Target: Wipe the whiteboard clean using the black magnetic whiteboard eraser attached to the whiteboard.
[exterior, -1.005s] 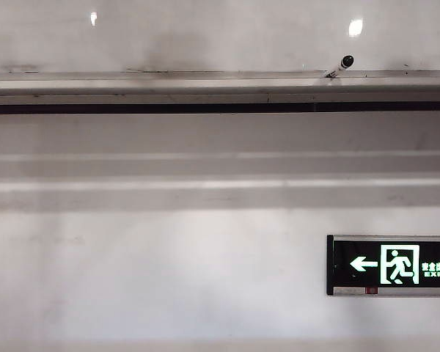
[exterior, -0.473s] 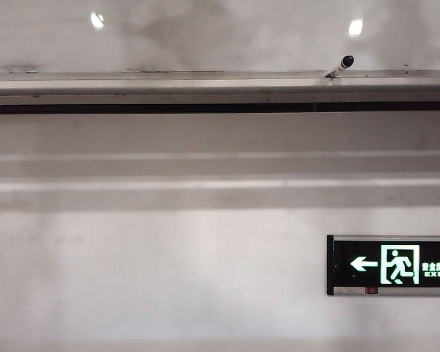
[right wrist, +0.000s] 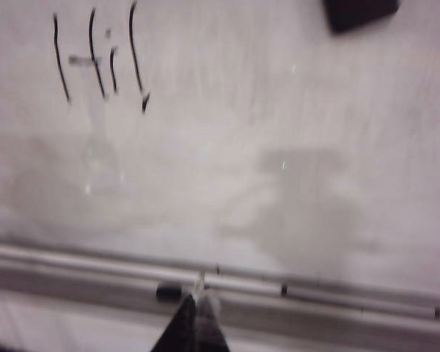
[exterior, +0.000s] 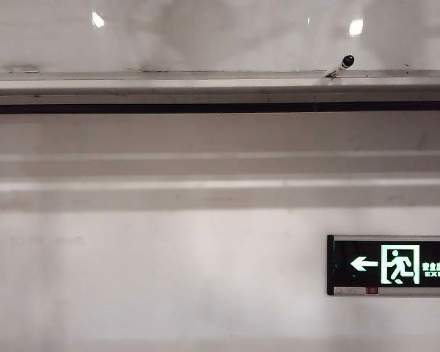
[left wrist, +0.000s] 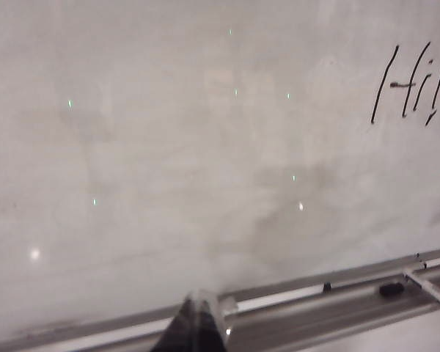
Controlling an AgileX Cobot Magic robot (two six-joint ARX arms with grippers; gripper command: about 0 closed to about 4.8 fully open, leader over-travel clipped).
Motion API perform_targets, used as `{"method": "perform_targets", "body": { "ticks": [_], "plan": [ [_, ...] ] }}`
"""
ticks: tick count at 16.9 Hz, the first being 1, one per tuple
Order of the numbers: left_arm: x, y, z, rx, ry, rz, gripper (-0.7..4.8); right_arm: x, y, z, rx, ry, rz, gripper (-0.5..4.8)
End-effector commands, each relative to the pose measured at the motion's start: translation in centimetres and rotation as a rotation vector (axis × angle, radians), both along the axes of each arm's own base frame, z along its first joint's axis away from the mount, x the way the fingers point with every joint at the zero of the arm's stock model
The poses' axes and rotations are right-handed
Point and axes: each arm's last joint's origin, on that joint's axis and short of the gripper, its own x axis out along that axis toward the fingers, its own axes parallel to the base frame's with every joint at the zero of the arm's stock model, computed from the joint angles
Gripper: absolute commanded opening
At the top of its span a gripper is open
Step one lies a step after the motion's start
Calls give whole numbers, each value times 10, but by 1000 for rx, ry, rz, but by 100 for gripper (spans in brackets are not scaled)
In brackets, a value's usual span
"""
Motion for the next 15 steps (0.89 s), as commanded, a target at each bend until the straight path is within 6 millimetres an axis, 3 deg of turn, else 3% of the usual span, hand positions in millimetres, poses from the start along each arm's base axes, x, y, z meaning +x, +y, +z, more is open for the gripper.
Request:
{"method": "perform_targets", "body": {
  "ticks": [1,6,7,10,15],
  "plan": [
    [-3,0,6,-6,-55,-1,-6,-4,0,12,-12,-119,1,-5],
    [-3,0,8,-11,-77,-3,-6,0,0,26,-41,-276,-13,-3],
    [-3,0,9,-11,-82,-5,-6,4,0,28,-85,-306,-21,47],
    [-4,0,9,-13,-85,-24,-6,22,2,33,-134,-384,-35,262],
    [-4,-1,9,-8,-88,-66,-6,60,5,49,-174,-481,-82,265]
  ]
}}
